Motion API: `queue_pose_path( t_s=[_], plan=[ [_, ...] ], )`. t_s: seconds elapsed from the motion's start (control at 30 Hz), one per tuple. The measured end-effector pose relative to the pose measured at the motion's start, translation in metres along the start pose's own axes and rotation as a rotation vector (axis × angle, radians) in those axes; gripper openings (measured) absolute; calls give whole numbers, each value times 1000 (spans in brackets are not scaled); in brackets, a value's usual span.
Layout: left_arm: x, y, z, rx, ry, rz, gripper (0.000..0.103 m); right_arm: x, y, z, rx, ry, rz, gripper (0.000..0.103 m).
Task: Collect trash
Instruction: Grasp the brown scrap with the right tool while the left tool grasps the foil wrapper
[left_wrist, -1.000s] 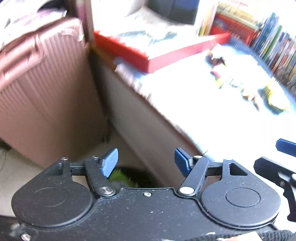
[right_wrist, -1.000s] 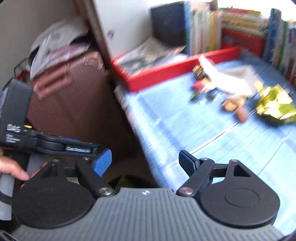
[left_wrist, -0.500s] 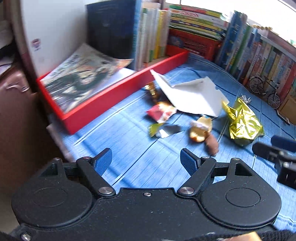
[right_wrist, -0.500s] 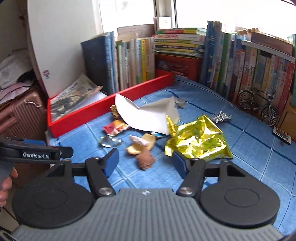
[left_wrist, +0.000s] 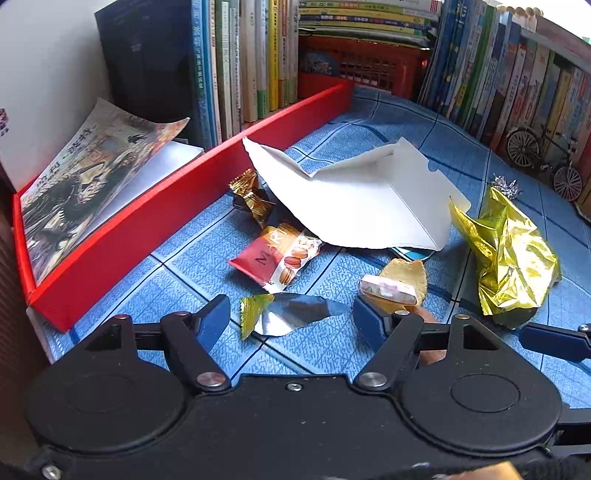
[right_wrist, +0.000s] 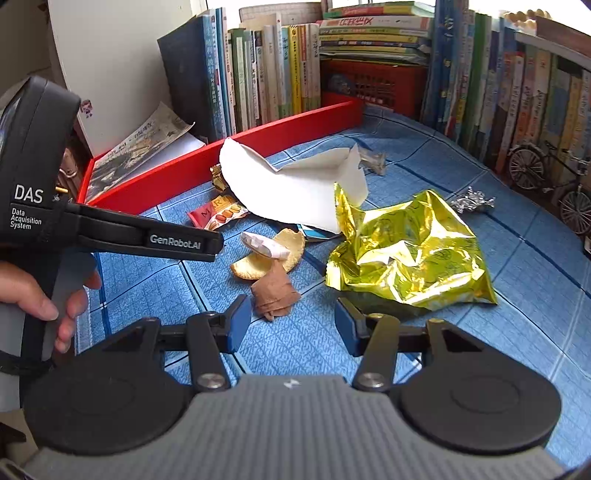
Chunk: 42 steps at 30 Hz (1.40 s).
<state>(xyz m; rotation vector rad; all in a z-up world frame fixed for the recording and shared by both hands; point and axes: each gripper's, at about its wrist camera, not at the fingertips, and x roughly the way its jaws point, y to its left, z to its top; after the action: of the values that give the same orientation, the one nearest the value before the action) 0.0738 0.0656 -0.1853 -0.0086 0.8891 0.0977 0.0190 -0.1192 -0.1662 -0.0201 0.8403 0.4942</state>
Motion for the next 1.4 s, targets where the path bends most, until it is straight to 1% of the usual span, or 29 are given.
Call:
queue_pose_path(
  t_s=[0.1,0.33,0.43,0.53,0.6,0.63,0.7,0.77,0.9,0.97,1.0,1.03,1.13,1.23,1.4],
  plan=[
    [9,-2,1,11,7,5,65,12,-1,3,-9,11,13,59],
    [25,0,2,-3,34,0,57,32,-2,8,-34,28,35,59],
    [30,-1,2,9,49,12,51,39,-2,9,-44,36,42,59],
    [31,-3,1,29,39,23,44,45,-2,8,-54,41,46,59],
    [30,-4,1,36,34,20,34,47,-1,8,-60,41,50,59],
    [30,-4,1,40,31,19,31,47,-1,8,-63,41,52,58],
    [29,-5,1,45,26,23,19,48,0,8,-70,37,57,55],
    [27,-4,1,41,24,16,14,48,2,9,-78,35,64,54],
    [21,-4,-1,45,8,9,9,52,6,8,-91,43,70,53],
    [18,-5,-1,53,3,6,8,56,7,8,-87,48,70,51],
    [16,-5,-2,56,0,4,7,58,7,8,-85,52,70,48],
    [14,-6,-2,60,-3,4,7,60,8,8,-83,58,71,41],
    [9,-6,-3,60,-9,1,6,61,10,9,-89,60,76,36],
    [5,-6,-5,55,-15,-1,6,57,11,9,-91,53,83,34],
    [-6,-5,-8,58,-32,-1,6,42,11,8,-85,37,80,33]
  ],
)
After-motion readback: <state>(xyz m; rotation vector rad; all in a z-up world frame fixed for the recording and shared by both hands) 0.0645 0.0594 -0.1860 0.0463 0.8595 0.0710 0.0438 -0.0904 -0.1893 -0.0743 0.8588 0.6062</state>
